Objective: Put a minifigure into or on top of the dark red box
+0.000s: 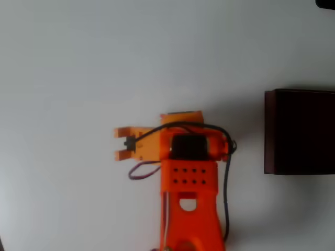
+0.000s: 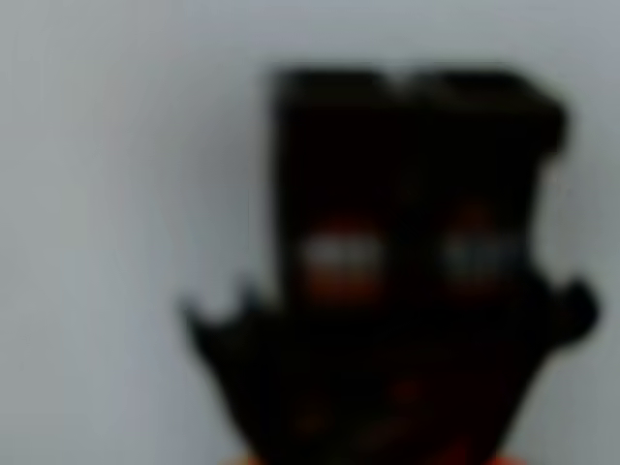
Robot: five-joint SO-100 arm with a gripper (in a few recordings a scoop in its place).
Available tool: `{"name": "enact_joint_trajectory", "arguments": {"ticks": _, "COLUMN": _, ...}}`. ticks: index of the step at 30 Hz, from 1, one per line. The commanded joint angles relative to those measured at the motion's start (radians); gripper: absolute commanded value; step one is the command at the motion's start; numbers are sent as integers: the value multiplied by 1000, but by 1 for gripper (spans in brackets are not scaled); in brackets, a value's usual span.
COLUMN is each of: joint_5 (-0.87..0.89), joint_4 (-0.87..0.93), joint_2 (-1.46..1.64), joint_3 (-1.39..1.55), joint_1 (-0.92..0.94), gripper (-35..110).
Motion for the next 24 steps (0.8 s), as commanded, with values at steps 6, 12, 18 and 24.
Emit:
{"name": "enact_joint_trajectory", "arguments": {"ticks": 6, "joint_5": -3, "joint_4": 114, "joint_2": 325, "joint_3": -189, "joint_1": 423, "gripper": 0}}
{"name": "enact_joint_trajectory", "arguments": {"ticks": 12, "joint_5": -28, "joint_4": -44, "joint_2": 66, "joint_3": -287, "joint_1": 623, "gripper": 0}}
{"name": "enact_joint_trajectory", "arguments": {"ticks": 18, "joint_5": -21, "joint_4": -126, "joint_2": -324, "joint_3": -511, "joint_1": 704, "gripper": 0}}
{"name": "enact_joint_trajectory", "arguments": {"ticks": 24, "joint_5": -23, "joint_4": 32, "joint_2": -569, "joint_3": -752, "joint_1": 752, "gripper": 20}}
